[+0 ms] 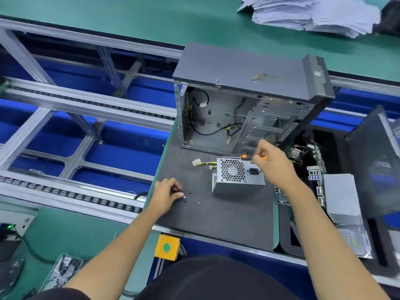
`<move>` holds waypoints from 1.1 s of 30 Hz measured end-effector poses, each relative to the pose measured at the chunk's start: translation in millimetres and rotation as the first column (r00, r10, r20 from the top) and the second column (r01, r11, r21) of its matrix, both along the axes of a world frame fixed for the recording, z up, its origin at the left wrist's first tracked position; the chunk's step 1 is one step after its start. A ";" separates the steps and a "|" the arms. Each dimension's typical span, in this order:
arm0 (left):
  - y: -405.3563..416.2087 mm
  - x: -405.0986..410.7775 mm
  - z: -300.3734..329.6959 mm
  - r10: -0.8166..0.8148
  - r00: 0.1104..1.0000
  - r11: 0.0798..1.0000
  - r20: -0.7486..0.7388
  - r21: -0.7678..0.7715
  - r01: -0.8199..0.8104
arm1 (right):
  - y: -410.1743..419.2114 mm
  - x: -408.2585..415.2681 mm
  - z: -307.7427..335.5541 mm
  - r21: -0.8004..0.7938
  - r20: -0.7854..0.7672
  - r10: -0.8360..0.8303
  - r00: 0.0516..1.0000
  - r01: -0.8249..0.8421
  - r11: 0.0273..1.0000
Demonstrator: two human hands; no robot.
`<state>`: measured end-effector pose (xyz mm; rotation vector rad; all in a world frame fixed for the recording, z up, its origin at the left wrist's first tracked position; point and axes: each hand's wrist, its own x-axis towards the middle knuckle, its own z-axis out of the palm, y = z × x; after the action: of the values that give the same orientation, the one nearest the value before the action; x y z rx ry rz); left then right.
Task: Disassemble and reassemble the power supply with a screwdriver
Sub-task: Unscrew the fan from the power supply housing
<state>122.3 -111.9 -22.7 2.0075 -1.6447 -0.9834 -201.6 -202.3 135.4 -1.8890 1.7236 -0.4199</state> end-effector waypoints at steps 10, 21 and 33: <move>-14.1 -33.6 -10.9 -0.148 0.978 0.989 0.147 0.001 0.150 | 23.3 -3.6 -25.9 0.046 0.112 -0.170 0.979 0.165 0.985; -37.2 -38.2 -5.6 0.007 1.000 0.999 -0.017 0.054 -0.006 | 28.5 -4.6 -21.9 0.050 0.164 -0.203 0.965 0.197 0.979; -80.1 -75.6 76.6 -0.154 0.891 0.963 -0.427 -0.268 0.038 | 15.3 3.1 13.2 0.047 0.235 -0.068 0.970 0.058 0.997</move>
<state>46.7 -192.0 53.9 1.4140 -1.5312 -1.1053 -198.5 -187.0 148.6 -1.6842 1.6234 -0.6048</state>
